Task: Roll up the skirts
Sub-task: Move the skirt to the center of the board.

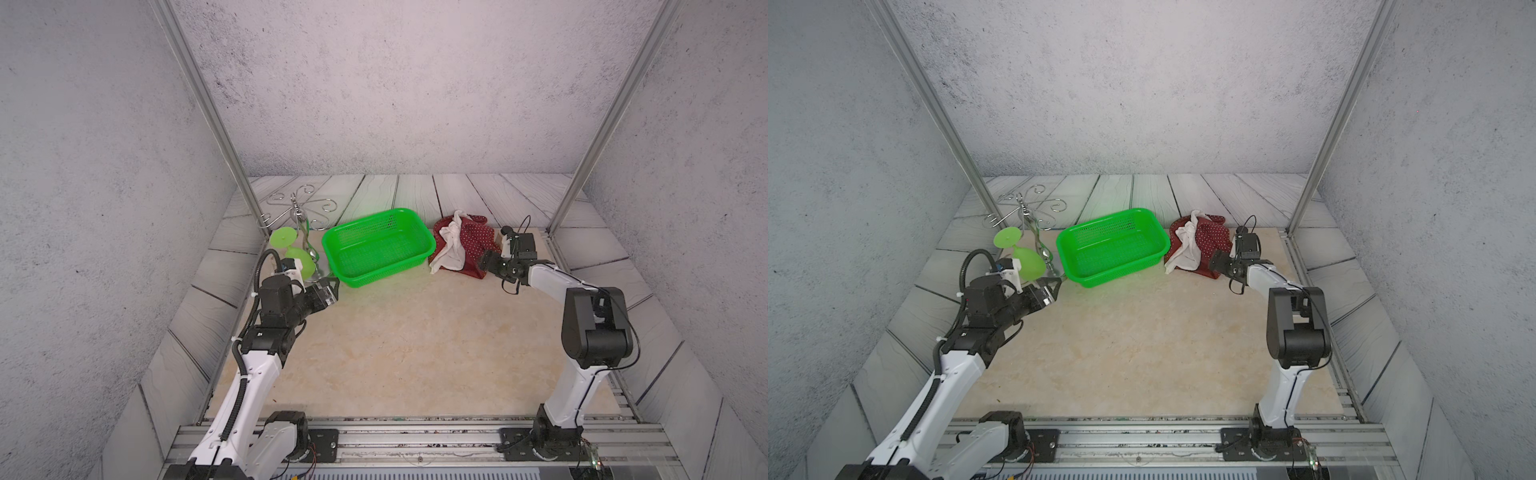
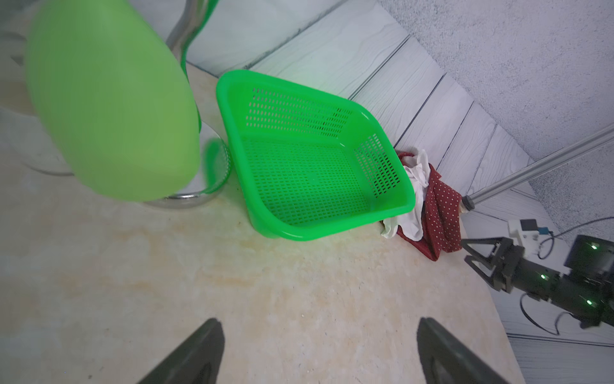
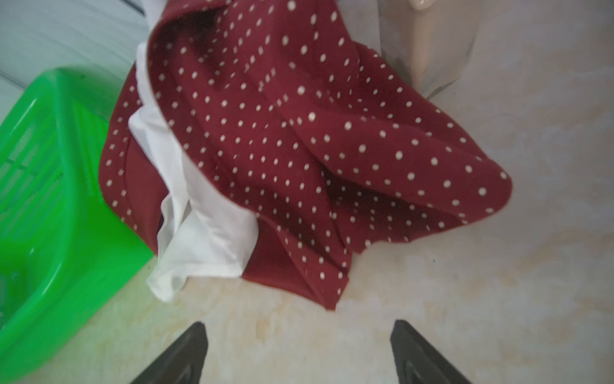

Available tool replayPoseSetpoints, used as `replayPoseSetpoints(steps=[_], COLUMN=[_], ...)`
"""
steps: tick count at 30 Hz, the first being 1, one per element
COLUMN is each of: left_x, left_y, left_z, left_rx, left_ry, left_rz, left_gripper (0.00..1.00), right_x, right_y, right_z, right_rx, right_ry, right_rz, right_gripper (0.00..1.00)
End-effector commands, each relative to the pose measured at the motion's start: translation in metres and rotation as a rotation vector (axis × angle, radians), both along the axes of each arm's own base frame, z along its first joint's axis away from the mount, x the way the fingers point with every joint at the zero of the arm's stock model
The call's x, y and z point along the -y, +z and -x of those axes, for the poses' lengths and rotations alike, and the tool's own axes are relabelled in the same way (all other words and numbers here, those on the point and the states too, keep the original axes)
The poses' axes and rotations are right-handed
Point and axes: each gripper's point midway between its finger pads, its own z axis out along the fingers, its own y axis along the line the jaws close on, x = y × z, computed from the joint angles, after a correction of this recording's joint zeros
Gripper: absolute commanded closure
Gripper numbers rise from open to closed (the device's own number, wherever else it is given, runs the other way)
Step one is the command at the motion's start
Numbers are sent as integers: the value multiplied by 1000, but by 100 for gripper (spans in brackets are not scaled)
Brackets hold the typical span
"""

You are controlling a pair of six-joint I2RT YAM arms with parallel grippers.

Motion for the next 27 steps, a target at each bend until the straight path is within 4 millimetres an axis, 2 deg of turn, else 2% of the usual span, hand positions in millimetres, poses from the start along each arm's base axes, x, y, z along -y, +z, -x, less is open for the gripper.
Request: replayPoseSetpoints(steps=[1, 3, 6, 11, 14, 17, 19, 21, 23, 24, 26, 27], left_x=[9, 9, 11, 13, 15, 17, 20, 24, 31, 37, 49, 58], left_y=[-3, -4, -6, -7, -8, -7, -4, 0, 8, 12, 18, 20], left_z=[6, 5, 5, 4, 3, 3, 3, 2, 2, 2, 4, 7], left_rx=[-33, -39, -43, -55, -60, -62, -55, -39, -13, -3, 11, 17], left_ry=[-23, -24, -26, -32, -41, -46, -55, -73, -99, -117, -160, -194], left_rz=[68, 75, 87, 101, 106, 112, 120, 134, 157, 172, 179, 170], left_gripper=[7, 7, 7, 7, 7, 7, 7, 7, 7, 8, 8, 8], right_x=[4, 6, -2, 1, 0, -5, -8, -10, -12, -14, -21, -27], right_y=[-36, -46, -56, -76, -83, -76, -64, -40, -6, 18, 50, 64], right_z=[0, -3, -8, -15, -18, -21, -21, -18, -7, 2, 31, 52], right_rx=[-131, -151, -169, -221, -244, -203, -160, -107, -34, 8, 40, 42], right_ry=[-9, -30, -19, -45, -43, -22, -10, 10, 29, 40, 60, 73], right_rz=[20, 15, -16, 1, -1, -28, -41, -46, -58, -72, -124, -154], right_gripper=[17, 18, 21, 25, 35, 56, 74, 87, 92, 94, 95, 95])
